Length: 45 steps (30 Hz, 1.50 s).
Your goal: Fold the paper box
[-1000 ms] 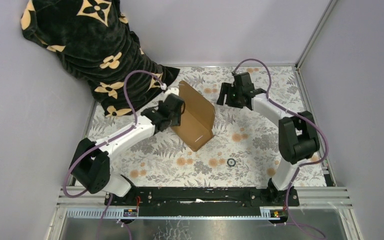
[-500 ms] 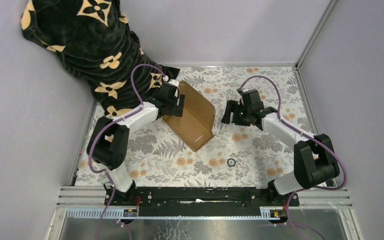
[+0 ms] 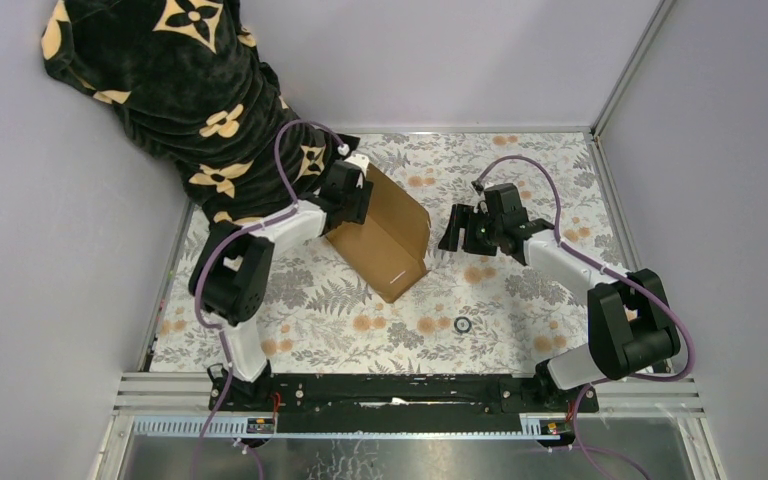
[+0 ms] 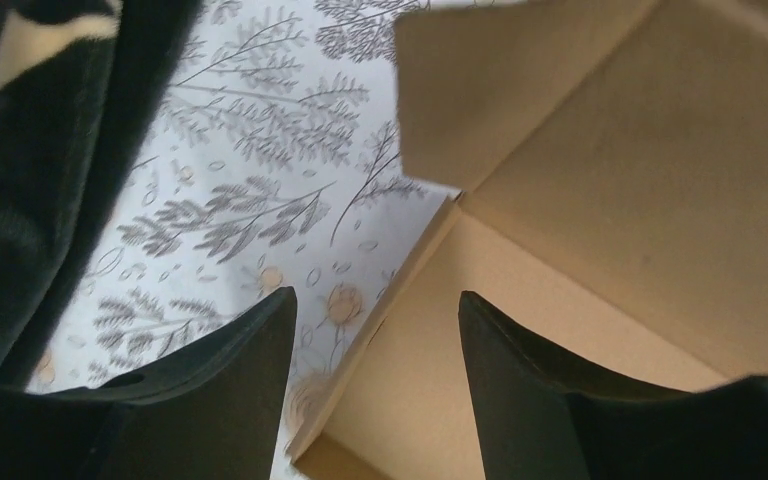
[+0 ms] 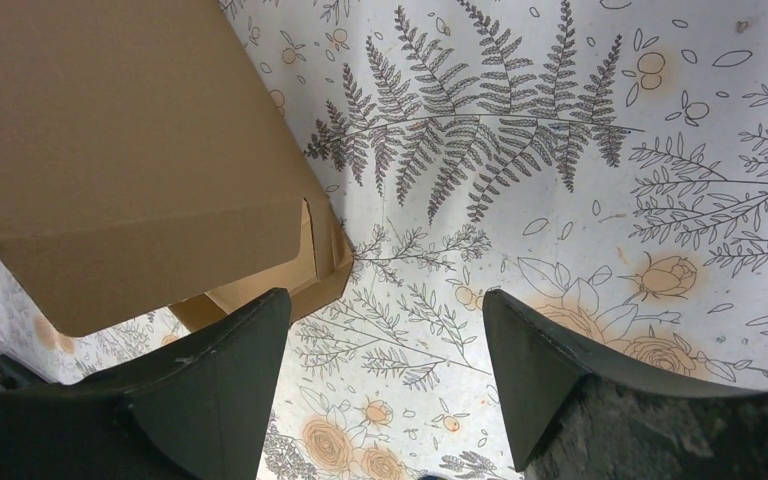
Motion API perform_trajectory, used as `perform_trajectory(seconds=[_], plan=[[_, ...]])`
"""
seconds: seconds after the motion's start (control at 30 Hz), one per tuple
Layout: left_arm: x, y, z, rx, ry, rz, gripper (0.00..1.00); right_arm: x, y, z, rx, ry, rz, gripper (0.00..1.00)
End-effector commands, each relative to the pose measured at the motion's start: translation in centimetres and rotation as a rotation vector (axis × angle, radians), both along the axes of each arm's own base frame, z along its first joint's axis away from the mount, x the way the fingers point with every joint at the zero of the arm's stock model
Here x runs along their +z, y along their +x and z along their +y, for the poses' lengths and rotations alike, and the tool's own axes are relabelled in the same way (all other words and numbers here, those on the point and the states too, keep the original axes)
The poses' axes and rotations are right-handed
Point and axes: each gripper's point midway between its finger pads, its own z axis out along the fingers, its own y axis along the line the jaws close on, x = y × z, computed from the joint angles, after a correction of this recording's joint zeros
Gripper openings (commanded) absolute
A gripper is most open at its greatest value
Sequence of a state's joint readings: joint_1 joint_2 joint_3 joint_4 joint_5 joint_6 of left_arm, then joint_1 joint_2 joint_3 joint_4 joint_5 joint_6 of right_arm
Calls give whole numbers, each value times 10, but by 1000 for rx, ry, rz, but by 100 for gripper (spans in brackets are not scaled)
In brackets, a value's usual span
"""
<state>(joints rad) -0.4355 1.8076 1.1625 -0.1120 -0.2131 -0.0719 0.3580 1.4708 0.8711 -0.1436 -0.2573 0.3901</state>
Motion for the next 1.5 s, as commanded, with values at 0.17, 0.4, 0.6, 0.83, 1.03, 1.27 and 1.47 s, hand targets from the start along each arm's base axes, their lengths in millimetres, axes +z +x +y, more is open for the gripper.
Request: perform_trajectory(seconds=[0.17, 0.4, 0.6, 0.83, 1.03, 1.27, 1.47], plan=[[-28, 12, -2, -38, -16, 87, 65, 8, -1, 9, 34, 57, -46, 78], [-34, 6, 4, -16, -4, 104, 55, 1, -4, 11, 40, 65, -35, 78], [-31, -7, 11, 40, -18, 114, 49, -4, -4, 13, 40, 77, -28, 78], [-41, -33, 25, 103, -25, 136, 49, -6, -4, 17, 45, 103, -29, 77], [-46, -38, 18, 100, -19, 131, 43, -5, -5, 17, 47, 108, -33, 76], [-45, -33, 6, 81, 40, 106, 39, -6, -9, 15, 50, 101, -36, 75], [-44, -31, -1, 59, 54, 89, 44, -8, -9, 14, 53, 96, -33, 75]])
